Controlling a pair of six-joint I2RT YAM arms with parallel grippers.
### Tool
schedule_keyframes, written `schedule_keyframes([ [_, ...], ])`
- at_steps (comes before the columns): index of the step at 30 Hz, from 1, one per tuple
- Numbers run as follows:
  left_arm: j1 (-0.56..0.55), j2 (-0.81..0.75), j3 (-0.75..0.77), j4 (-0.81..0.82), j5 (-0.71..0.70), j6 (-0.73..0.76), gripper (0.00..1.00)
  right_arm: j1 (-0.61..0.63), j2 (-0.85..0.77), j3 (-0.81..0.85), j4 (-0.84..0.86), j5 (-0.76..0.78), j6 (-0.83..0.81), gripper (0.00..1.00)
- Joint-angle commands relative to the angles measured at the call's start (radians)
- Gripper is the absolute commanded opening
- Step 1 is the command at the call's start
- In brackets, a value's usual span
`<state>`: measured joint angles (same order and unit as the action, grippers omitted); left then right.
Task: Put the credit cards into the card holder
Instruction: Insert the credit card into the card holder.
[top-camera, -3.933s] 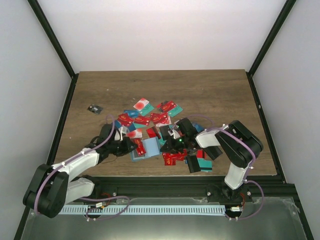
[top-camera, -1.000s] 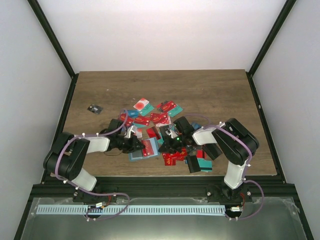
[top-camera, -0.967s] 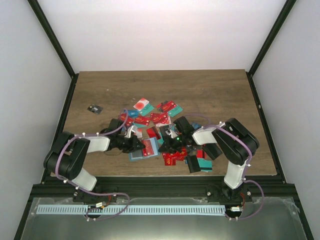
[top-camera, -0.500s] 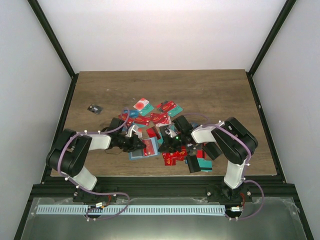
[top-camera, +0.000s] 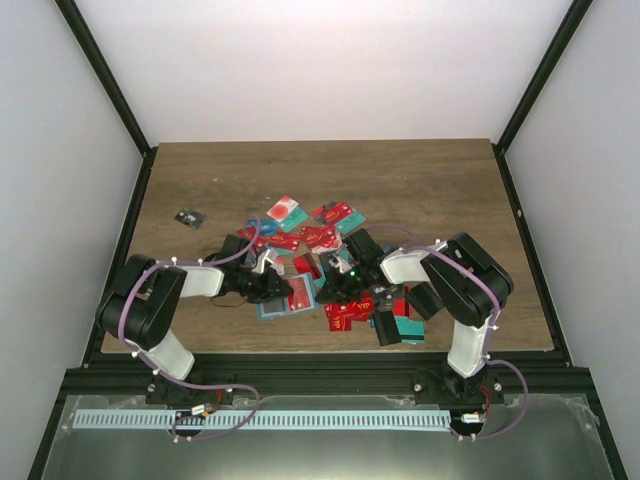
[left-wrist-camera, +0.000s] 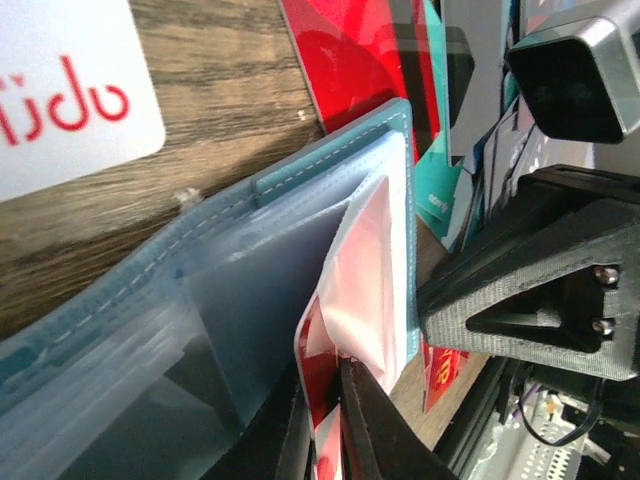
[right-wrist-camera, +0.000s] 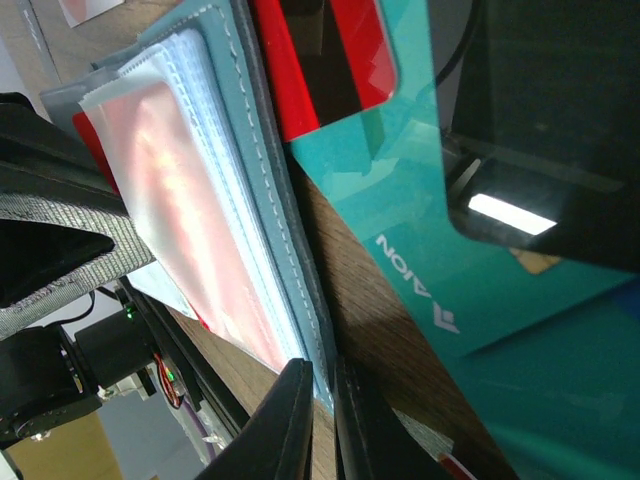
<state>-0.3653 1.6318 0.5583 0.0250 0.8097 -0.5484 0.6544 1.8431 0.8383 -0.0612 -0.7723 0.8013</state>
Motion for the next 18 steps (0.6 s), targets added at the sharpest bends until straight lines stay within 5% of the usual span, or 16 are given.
schedule_keyframes([
  [1,-0.010,-0.001,0.010,-0.096,-0.057,0.016,0.12,0.014,0.022,0.033,-0.027,0.081,-0.014,0.10],
  [18,-0.009,-0.088,0.053,-0.299,-0.135,0.023,0.29,0.013,-0.011,0.070,-0.110,0.123,-0.064,0.10],
])
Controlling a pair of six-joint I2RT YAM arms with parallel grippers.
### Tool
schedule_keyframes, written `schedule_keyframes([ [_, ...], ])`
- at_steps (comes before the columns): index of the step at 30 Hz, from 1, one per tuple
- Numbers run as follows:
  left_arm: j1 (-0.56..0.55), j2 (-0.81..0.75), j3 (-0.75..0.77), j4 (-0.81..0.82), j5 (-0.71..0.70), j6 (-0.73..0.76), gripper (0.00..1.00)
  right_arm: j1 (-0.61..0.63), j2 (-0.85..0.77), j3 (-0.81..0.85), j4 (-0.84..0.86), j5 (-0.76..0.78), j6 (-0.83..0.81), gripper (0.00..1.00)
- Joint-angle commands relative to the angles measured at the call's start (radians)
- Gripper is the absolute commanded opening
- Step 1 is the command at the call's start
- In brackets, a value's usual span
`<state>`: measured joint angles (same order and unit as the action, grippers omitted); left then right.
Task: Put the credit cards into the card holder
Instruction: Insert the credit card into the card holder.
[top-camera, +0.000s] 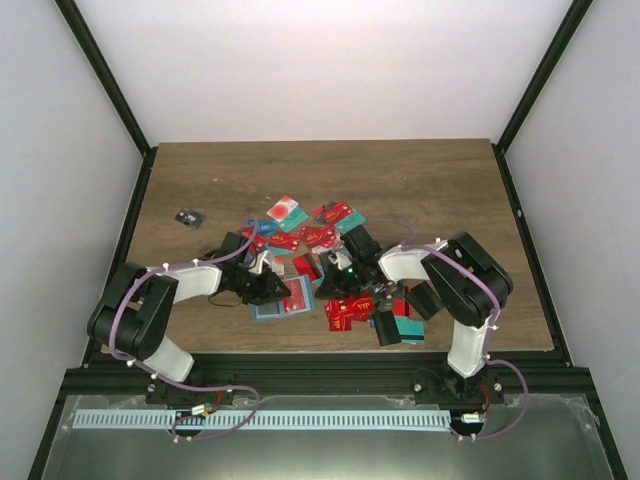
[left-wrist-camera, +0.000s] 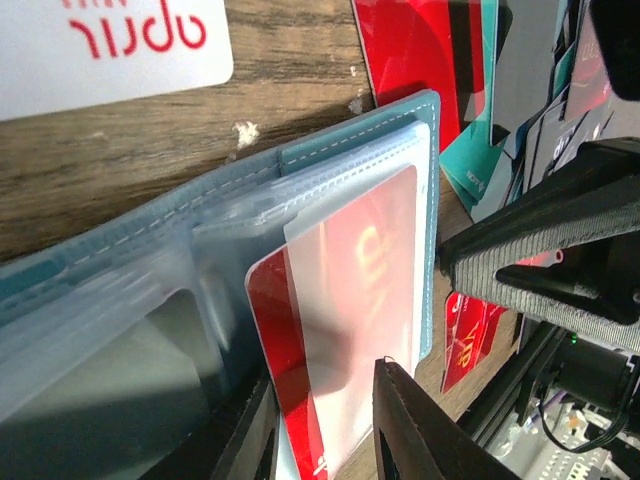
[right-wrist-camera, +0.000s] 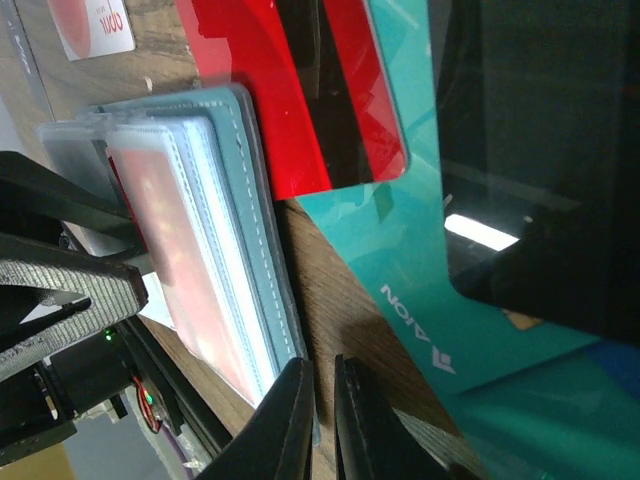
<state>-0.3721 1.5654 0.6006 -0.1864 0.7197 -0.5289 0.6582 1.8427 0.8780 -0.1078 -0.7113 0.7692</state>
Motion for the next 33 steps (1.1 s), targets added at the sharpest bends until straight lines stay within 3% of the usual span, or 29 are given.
schedule_keyframes([
  [1,-0.003,-0.029,0.013,-0.097,-0.048,0.001,0.31,0.009,-0.013,0.035,-0.069,0.067,-0.037,0.10],
  [13,-0.003,-0.135,0.072,-0.268,-0.115,0.020,0.46,0.009,-0.042,0.073,-0.073,-0.003,-0.085,0.17],
  [22,-0.003,-0.118,0.072,-0.286,-0.137,0.061,0.06,0.012,-0.025,0.071,0.018,-0.101,-0.038,0.26],
  [33,-0.009,-0.045,0.074,-0.219,-0.108,0.060,0.04,0.014,-0.001,0.087,0.032,-0.125,-0.028,0.27],
])
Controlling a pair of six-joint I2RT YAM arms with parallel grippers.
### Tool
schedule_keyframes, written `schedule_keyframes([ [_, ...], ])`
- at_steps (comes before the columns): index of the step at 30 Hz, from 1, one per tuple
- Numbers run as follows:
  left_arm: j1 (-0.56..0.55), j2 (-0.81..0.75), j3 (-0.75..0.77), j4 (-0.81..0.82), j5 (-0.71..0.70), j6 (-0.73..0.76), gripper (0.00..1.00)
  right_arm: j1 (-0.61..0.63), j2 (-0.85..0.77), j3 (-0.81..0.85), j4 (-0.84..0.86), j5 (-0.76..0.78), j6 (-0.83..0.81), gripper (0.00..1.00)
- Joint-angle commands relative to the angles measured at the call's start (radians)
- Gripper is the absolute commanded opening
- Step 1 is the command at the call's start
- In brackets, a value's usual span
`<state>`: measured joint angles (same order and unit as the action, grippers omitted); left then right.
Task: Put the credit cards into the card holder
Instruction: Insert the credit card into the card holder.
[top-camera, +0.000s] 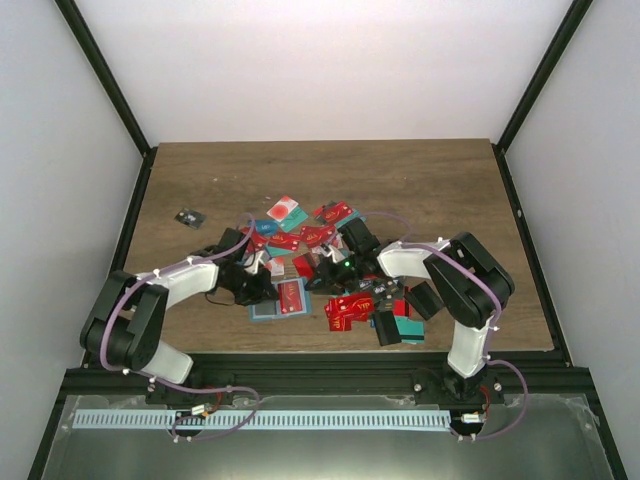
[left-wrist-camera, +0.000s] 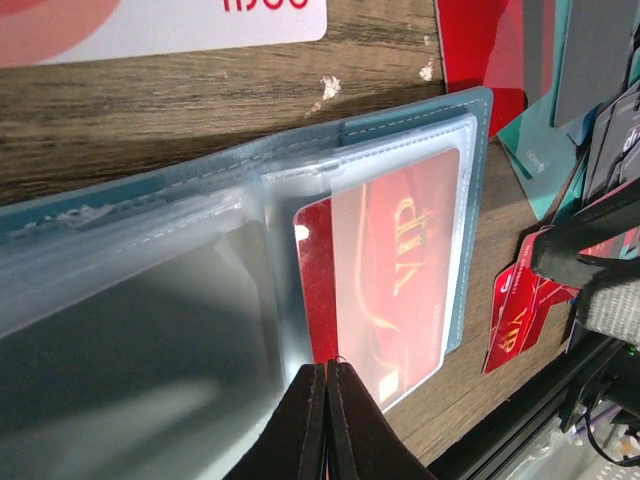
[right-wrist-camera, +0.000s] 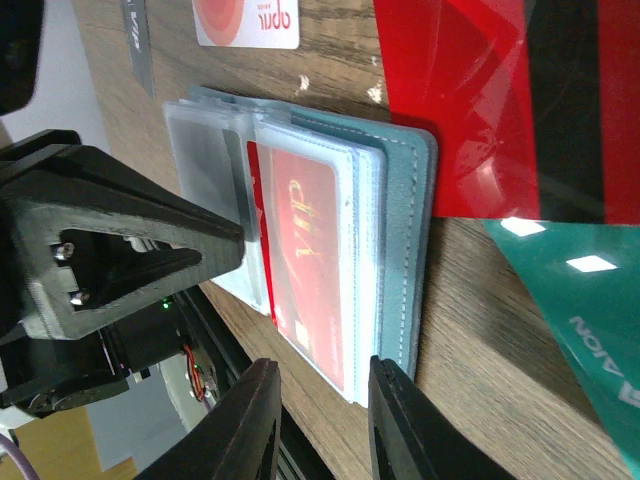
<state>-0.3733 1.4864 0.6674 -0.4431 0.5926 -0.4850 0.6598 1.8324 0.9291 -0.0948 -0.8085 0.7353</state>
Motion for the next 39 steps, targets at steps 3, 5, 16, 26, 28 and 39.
schedule_keyframes([
  [3,-0.011,0.061,0.007,0.060,0.031,0.010,0.04,0.012,0.018,0.041,0.020,-0.032,0.006,0.28],
  [5,-0.014,0.079,0.010,0.069,0.030,0.007,0.04,0.014,0.023,0.042,0.022,-0.036,0.006,0.29],
  [16,-0.019,0.127,-0.001,0.093,0.022,0.013,0.04,0.033,0.064,0.071,0.017,-0.050,0.004,0.35],
  [26,-0.020,0.123,-0.007,0.096,0.025,0.016,0.04,0.056,0.091,0.093,0.012,-0.057,0.004,0.35],
  [28,-0.019,0.123,-0.007,0.095,0.025,0.017,0.04,0.059,0.097,0.099,0.011,-0.059,0.004,0.35],
  [39,-0.019,0.094,0.001,0.076,0.019,0.022,0.04,0.085,0.115,0.145,0.009,-0.082,0.007,0.35],
])
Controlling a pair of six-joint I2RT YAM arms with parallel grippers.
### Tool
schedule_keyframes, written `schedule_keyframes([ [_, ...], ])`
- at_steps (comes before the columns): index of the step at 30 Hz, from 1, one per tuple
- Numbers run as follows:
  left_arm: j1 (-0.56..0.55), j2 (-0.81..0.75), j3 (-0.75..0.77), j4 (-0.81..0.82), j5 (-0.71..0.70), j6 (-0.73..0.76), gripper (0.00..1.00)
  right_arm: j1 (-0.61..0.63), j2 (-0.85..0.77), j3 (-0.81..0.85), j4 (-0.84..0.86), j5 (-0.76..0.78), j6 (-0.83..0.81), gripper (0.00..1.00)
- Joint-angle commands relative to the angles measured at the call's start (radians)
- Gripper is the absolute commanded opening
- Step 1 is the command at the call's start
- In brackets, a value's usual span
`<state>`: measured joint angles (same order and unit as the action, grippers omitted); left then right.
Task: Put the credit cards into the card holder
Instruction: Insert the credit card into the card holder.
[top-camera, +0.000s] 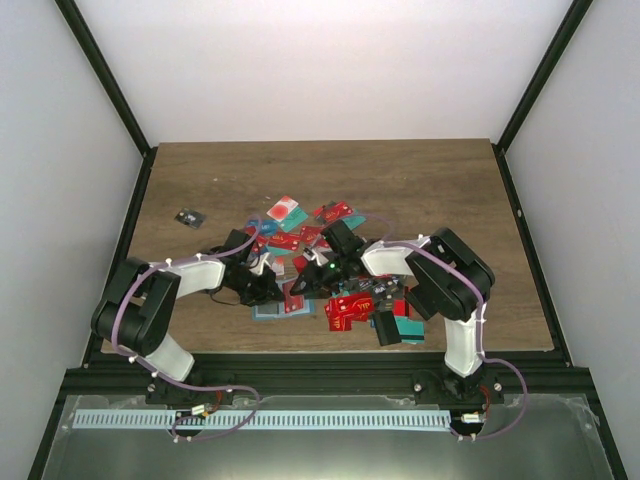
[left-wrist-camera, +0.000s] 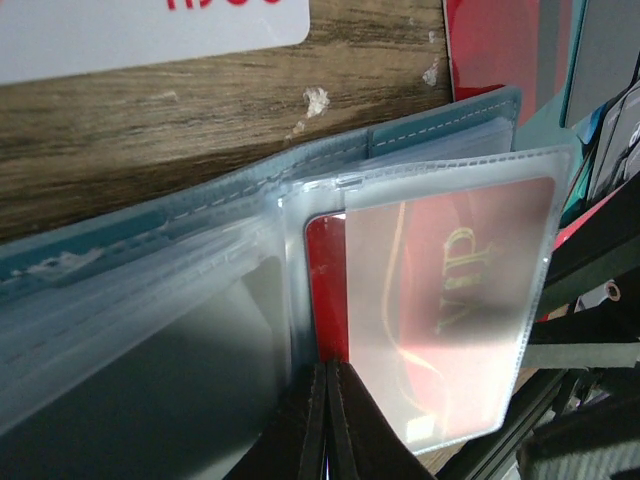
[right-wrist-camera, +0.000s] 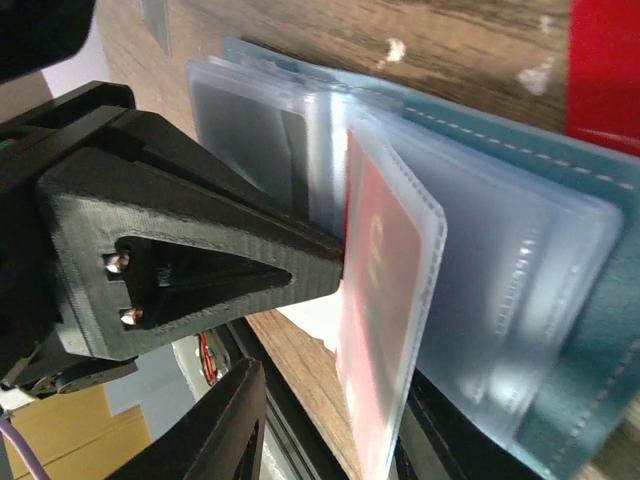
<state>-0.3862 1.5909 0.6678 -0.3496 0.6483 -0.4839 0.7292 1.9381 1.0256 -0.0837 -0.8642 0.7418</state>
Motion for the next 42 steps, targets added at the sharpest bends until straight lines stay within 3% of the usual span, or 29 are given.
schedule_keyframes([
  [1,-0.006,-0.014,0.004,-0.025,-0.041,0.022,0.04,0.016,0.011,0.053,-0.004,-0.029,0.001,0.35],
  [7,-0.006,-0.052,0.031,-0.081,-0.077,0.027,0.06,0.023,0.018,0.072,-0.005,-0.036,0.002,0.35],
  [25,0.001,-0.219,0.108,-0.250,-0.204,0.005,0.25,0.036,0.021,0.095,-0.038,-0.033,0.001,0.35],
  [30,0.014,-0.261,0.123,-0.301,-0.242,0.008,0.27,0.042,0.030,0.131,-0.105,-0.019,0.040,0.40],
  [36,0.048,-0.339,0.177,-0.407,-0.312,0.027,0.28,0.123,0.084,0.317,-0.171,-0.091,0.103,0.48],
  [38,0.068,-0.375,0.217,-0.446,-0.349,0.036,0.28,0.167,0.125,0.432,-0.152,-0.165,0.127,0.49],
  [42,0.111,-0.440,0.309,-0.534,-0.418,0.061,0.31,0.211,0.176,0.665,-0.277,-0.198,0.069,0.51],
])
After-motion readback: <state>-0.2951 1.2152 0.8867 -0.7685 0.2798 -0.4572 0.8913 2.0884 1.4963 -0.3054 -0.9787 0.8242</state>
